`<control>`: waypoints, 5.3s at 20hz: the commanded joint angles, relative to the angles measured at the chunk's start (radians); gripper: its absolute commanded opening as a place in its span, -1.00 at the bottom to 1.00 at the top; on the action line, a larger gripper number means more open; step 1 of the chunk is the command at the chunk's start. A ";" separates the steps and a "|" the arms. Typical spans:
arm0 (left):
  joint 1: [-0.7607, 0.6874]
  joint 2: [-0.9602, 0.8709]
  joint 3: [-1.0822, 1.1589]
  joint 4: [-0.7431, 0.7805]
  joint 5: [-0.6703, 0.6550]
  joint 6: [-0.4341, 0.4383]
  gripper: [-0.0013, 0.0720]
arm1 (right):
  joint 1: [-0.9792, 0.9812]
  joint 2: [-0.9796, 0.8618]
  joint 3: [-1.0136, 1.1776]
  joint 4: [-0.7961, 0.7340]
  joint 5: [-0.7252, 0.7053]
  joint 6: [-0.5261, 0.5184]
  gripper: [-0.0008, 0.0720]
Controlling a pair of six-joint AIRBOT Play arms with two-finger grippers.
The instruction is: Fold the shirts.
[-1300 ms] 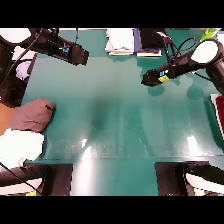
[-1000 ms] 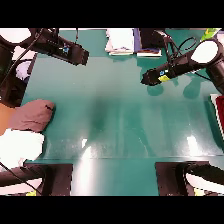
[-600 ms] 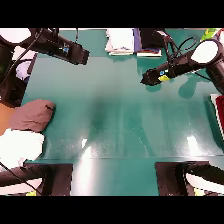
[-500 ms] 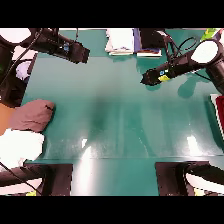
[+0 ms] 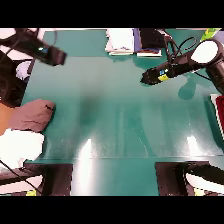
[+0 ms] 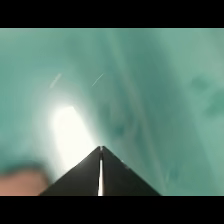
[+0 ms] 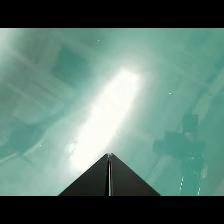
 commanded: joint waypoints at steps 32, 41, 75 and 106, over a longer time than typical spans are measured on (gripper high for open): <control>-0.146 0.439 -0.043 0.047 0.168 -0.012 -0.91 | -0.163 0.134 0.418 0.001 -0.034 0.001 -0.93; -0.622 -0.058 -0.043 -0.106 0.202 0.024 -0.91 | -0.254 0.129 0.498 0.001 0.063 0.024 -0.93; -0.208 -0.556 -0.097 -0.388 0.275 -0.095 0.25 | -0.254 0.126 0.166 0.003 0.061 0.024 -0.93; -0.207 -0.393 0.184 -0.117 0.121 -0.008 -0.90 | -0.113 0.123 -0.323 -0.204 -0.070 0.163 -0.94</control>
